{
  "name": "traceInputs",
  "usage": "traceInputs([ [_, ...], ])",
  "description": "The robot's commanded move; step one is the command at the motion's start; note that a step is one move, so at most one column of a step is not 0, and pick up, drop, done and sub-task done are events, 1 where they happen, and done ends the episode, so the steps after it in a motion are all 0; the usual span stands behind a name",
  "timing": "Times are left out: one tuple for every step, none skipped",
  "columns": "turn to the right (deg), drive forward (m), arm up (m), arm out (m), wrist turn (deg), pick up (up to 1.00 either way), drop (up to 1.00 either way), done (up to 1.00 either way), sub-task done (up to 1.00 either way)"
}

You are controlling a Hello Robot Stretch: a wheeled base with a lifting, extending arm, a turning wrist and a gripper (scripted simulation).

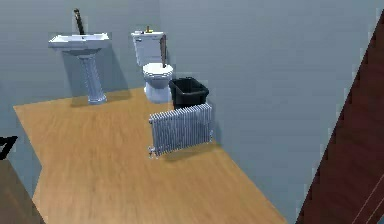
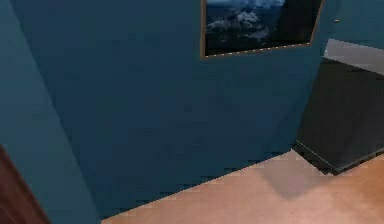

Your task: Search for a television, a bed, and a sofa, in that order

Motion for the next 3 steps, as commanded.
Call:
traceInputs([
  [-21.0,0.0,0.0,0.0,0.0,0.0,0.0,0.0,0.0],
  [0.0,0.7,0.0,0.0,0.0,0.0,0.0,0.0,0.0],
  [-3.0,0.0,0.0,0.0,0.0,0.0,0.0,0.0,0.0],
])
